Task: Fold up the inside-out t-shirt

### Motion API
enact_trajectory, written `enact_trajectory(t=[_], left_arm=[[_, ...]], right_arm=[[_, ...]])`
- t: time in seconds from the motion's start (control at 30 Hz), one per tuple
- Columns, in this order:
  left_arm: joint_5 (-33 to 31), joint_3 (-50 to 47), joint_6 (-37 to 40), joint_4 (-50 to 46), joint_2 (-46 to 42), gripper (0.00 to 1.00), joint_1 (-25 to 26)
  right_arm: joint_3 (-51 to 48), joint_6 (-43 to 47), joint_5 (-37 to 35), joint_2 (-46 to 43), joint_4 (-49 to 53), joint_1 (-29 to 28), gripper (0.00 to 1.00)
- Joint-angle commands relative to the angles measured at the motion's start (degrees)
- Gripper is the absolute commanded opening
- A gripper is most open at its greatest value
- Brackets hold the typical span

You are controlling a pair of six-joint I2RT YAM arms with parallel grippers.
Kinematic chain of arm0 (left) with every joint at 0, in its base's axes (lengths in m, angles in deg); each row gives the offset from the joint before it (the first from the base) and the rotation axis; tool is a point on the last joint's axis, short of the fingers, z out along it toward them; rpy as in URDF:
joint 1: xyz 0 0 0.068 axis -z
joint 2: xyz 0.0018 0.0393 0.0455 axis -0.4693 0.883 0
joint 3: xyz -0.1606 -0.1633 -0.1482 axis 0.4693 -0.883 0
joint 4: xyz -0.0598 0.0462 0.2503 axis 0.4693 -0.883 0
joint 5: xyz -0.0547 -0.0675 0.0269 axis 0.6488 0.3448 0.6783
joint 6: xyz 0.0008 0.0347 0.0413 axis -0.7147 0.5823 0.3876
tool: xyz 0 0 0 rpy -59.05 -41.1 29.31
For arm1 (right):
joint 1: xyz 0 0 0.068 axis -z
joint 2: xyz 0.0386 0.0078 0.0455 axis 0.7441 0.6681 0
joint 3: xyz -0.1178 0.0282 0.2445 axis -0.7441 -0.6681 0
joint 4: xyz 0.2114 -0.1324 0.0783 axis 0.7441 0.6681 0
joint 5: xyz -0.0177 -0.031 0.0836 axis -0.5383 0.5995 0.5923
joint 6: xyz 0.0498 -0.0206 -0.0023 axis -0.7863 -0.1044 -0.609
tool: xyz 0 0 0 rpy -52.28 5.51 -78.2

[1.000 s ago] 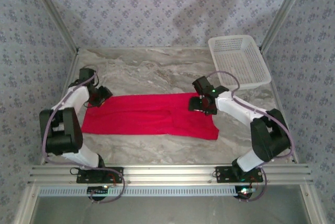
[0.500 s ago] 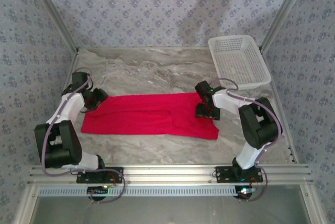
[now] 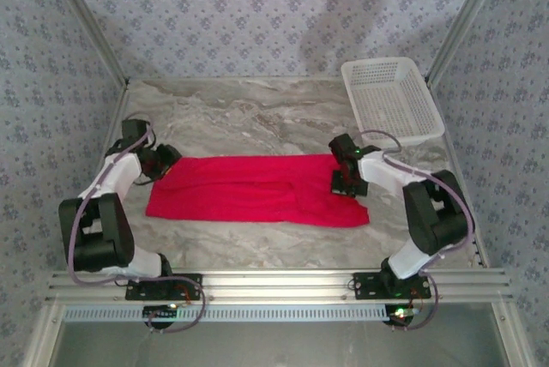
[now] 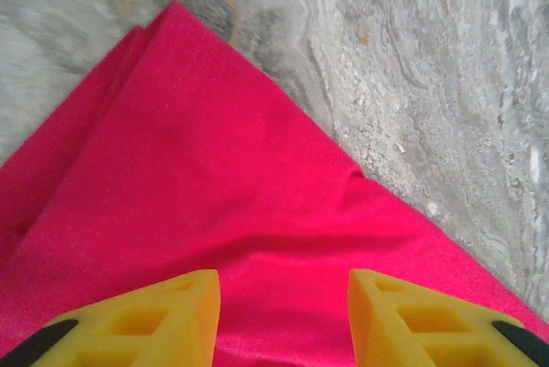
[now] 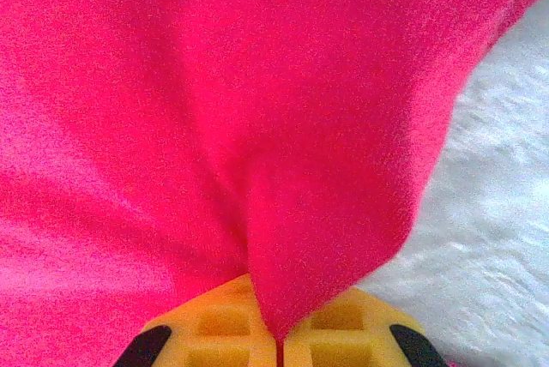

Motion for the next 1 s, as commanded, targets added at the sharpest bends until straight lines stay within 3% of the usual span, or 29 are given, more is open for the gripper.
enact_trajectory(t=[0.0, 0.2, 0.43, 0.7, 0.83, 0.97], left_arm=[[1.5, -0.6, -1.5, 4.1, 5.6, 0.42, 2.4], [4.3, -0.3, -1.3, 7.0, 13.8, 0.38, 3.0], [0.7, 3.0, -1.4, -4.0, 4.5, 0.36, -3.6], [2.0, 4.8, -5.0, -9.1, -8.3, 0.39, -10.9], [1.8, 3.8, -6.5, -9.5, -11.6, 0.41, -14.4], [6.0, 3.1, -6.6, -9.8, -11.5, 0.41, -18.2]], right_arm=[[-0.9, -0.5, -2.5, -7.3, 4.7, 2.3, 0.0], [1.3, 0.6, -2.2, -14.8, 7.5, 3.1, 0.0], [14.2, -3.1, -6.4, -17.7, 12.8, -8.7, 0.0], [36.3, -6.6, -15.7, -6.2, 17.4, -26.4, 0.0], [46.1, -5.4, -15.2, 2.5, 15.4, -31.7, 0.0], [59.1, -4.0, -13.7, 14.5, 16.0, -36.1, 0.0]])
